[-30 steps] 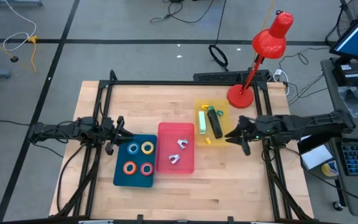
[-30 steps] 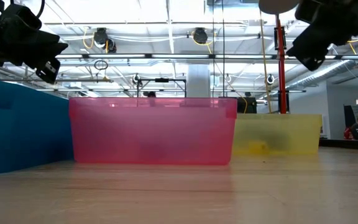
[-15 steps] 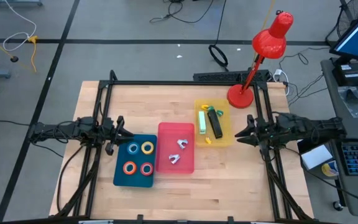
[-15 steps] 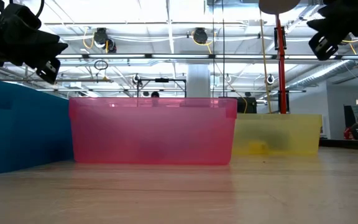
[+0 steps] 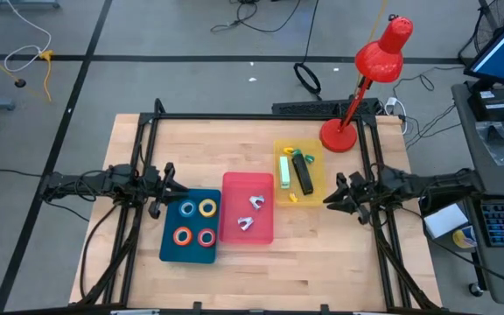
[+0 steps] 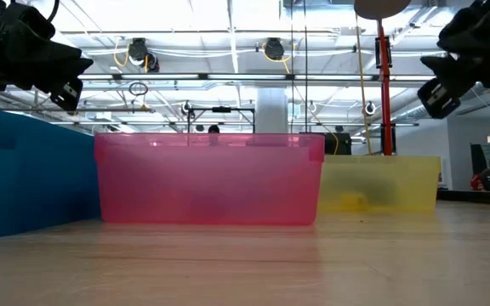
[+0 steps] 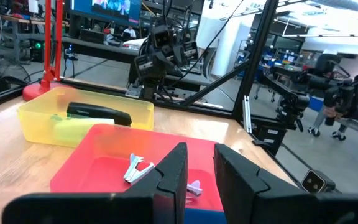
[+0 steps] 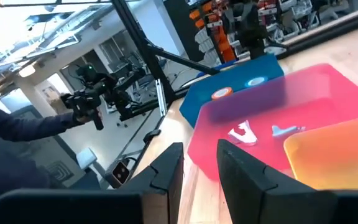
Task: Pick and place Stapler, Stapler remover, tape
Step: Return to Home Position
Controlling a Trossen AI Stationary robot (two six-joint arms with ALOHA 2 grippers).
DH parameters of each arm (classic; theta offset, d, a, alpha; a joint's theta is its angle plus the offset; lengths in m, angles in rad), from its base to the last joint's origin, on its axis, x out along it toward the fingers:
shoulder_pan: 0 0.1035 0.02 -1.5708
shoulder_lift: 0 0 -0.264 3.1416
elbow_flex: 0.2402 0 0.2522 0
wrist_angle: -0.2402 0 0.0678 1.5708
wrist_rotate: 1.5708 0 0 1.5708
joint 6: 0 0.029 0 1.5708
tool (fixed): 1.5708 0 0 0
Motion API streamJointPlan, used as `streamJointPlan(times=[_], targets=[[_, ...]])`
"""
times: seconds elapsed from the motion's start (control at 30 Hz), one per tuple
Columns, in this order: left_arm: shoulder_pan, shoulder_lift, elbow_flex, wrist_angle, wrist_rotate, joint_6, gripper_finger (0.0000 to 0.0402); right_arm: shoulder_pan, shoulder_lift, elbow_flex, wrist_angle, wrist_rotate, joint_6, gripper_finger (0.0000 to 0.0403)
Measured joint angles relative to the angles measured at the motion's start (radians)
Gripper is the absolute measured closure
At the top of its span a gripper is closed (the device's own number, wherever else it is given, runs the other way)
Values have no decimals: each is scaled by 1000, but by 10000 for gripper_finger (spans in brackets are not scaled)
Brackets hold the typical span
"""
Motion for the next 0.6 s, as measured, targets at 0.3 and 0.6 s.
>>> streamJointPlan(times=[0.3, 0.6], targets=[[0, 0, 0, 0, 0, 34, 321, -30, -91, -19, -24, -103, -6, 314], [0, 0, 0, 0, -1, 34, 321, -84, -138, -19, -60, -21, -10, 314]])
